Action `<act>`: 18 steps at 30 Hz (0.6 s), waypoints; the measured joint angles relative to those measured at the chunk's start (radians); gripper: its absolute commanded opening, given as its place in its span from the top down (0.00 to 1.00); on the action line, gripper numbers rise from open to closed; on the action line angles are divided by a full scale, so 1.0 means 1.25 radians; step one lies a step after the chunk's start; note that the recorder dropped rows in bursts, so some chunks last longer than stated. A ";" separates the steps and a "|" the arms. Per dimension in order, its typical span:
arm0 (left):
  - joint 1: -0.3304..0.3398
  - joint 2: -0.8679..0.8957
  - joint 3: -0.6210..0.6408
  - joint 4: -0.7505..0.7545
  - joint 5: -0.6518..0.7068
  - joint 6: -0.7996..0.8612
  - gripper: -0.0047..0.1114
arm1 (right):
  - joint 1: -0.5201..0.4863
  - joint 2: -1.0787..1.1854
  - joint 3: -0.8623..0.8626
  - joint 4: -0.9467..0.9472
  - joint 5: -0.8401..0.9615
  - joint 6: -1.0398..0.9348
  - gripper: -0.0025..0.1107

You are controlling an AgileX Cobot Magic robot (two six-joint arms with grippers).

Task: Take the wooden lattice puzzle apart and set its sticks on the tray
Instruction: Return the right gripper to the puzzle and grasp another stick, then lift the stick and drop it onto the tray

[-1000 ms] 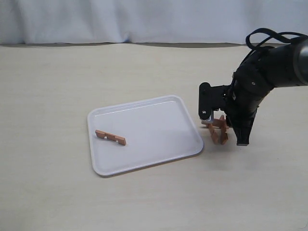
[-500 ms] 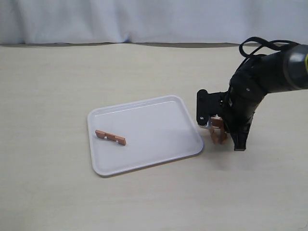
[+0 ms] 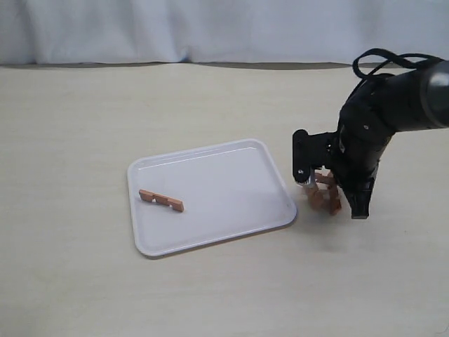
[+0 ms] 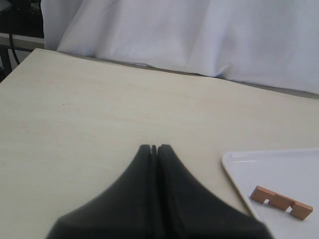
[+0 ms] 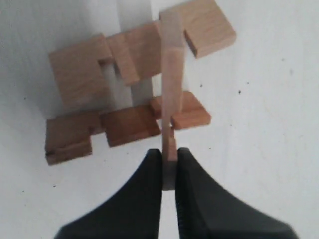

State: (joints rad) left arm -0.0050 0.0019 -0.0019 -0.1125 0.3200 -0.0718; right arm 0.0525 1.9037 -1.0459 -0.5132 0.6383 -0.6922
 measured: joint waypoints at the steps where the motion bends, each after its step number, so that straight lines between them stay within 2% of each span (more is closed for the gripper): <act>1: 0.000 0.000 0.000 0.000 0.000 0.000 0.96 | 0.000 -0.018 0.000 0.000 0.000 0.000 0.94; 8: 0.000 0.000 0.000 0.000 0.000 0.000 0.96 | 0.012 -0.113 0.000 0.030 0.008 0.000 0.94; 10: 0.000 0.000 0.000 0.000 0.000 0.000 0.96 | 0.055 -0.127 -0.011 0.035 -0.001 0.031 0.94; 12: 0.000 0.000 0.000 0.000 0.000 0.000 0.96 | 0.137 -0.116 -0.055 0.040 -0.009 0.120 0.94; 18: 0.000 0.000 0.000 0.000 0.000 0.000 0.96 | 0.250 -0.015 -0.146 0.042 -0.008 0.274 0.94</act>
State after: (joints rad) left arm -0.0050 0.0019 -0.0019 -0.1125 0.3200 -0.0718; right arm 0.3648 1.8848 -1.2284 -0.4609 0.6280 -0.3494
